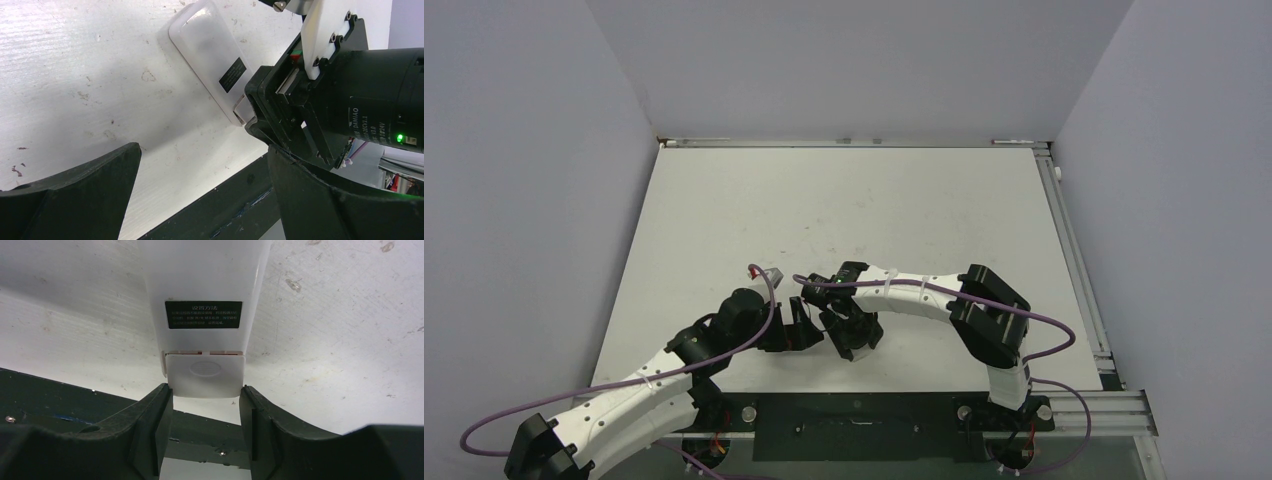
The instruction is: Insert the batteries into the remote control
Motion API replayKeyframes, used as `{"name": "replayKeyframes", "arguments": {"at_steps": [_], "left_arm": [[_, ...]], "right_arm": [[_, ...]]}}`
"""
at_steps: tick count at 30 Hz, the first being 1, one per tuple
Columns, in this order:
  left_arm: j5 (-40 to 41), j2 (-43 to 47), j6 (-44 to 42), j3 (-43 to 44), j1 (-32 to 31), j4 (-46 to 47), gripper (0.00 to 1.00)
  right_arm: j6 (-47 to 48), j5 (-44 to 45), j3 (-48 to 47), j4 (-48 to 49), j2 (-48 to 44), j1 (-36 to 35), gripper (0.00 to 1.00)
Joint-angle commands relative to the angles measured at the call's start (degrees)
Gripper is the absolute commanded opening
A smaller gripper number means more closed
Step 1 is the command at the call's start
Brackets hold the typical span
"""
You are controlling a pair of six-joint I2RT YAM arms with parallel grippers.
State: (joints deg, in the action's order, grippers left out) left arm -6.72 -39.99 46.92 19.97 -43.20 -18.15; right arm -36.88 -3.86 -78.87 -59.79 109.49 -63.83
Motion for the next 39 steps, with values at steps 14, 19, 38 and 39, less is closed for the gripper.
{"name": "replayKeyframes", "arguments": {"at_steps": [14, 19, 38, 39], "left_arm": [[-0.5, 0.5, 0.0, 0.2, -0.7, 2.8, 0.96], [-0.6, 0.4, 0.0, 0.2, -0.8, 2.7, 0.96], [-0.4, -0.4, 0.0, 0.4, -0.8, 2.6, 0.96], [-0.4, -0.5, 0.0, 0.5, -0.8, 2.5, 0.96]], "right_arm": [[-1.3, 3.4, -2.5, 2.6, 0.5, 0.8, 0.15], [-0.9, 3.6, -3.1, 3.1, 1.1, 1.4, 0.15], [0.6, 3.4, -3.5, 4.7, 1.6, 2.1, 0.39], [0.4, 3.5, -3.5, 4.8, 1.4, 2.0, 0.41]]}}
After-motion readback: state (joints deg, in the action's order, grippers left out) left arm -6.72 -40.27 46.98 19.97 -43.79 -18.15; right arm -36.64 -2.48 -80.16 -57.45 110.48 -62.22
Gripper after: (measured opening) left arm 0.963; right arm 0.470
